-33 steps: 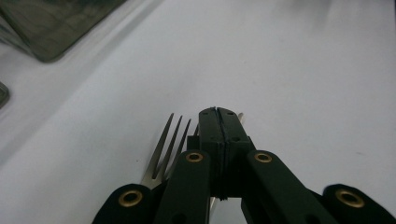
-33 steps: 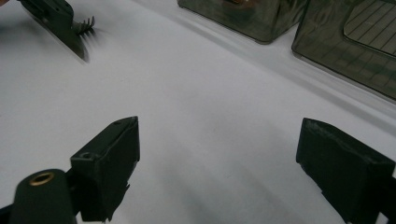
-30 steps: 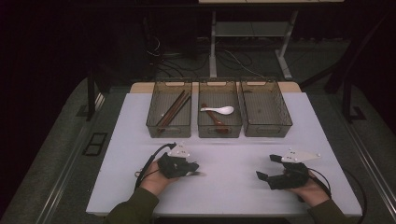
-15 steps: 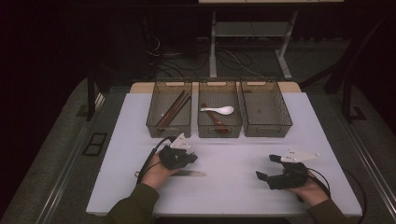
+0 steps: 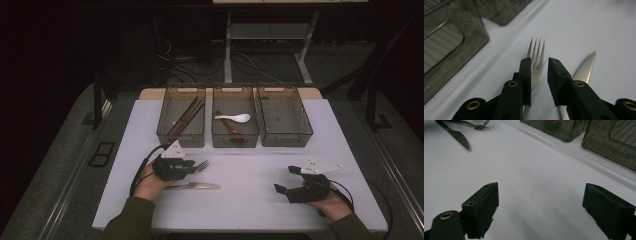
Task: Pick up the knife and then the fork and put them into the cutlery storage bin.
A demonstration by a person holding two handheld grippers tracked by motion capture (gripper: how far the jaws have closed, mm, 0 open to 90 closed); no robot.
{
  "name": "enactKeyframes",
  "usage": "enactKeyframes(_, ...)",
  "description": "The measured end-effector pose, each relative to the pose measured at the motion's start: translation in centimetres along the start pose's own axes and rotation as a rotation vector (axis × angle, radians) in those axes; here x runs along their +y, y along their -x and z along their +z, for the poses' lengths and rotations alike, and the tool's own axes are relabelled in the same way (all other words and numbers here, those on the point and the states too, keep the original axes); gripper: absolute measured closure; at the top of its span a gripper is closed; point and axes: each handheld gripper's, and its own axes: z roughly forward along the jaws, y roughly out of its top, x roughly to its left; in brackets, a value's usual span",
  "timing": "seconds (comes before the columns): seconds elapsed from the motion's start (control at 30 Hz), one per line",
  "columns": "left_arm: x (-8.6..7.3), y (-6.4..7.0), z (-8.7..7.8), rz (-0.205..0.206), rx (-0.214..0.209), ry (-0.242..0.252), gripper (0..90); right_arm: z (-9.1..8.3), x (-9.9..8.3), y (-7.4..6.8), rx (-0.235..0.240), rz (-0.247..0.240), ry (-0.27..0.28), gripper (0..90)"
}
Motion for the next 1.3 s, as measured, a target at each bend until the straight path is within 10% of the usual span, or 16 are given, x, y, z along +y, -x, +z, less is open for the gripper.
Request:
enactKeyframes(0.53, -2.4, -1.5, 0.1, -0.050, -0.004, -0.075, 75.6, 0.0, 0.0, 0.0, 0.000, -0.002, -0.002, 13.7)
enactKeyframes(1.3, -0.4, -1.7, 0.6, 0.041, -0.040, -0.035, 84.6, 0.1, 0.0, 0.0, -0.005, -0.005, -0.006, 13.7)
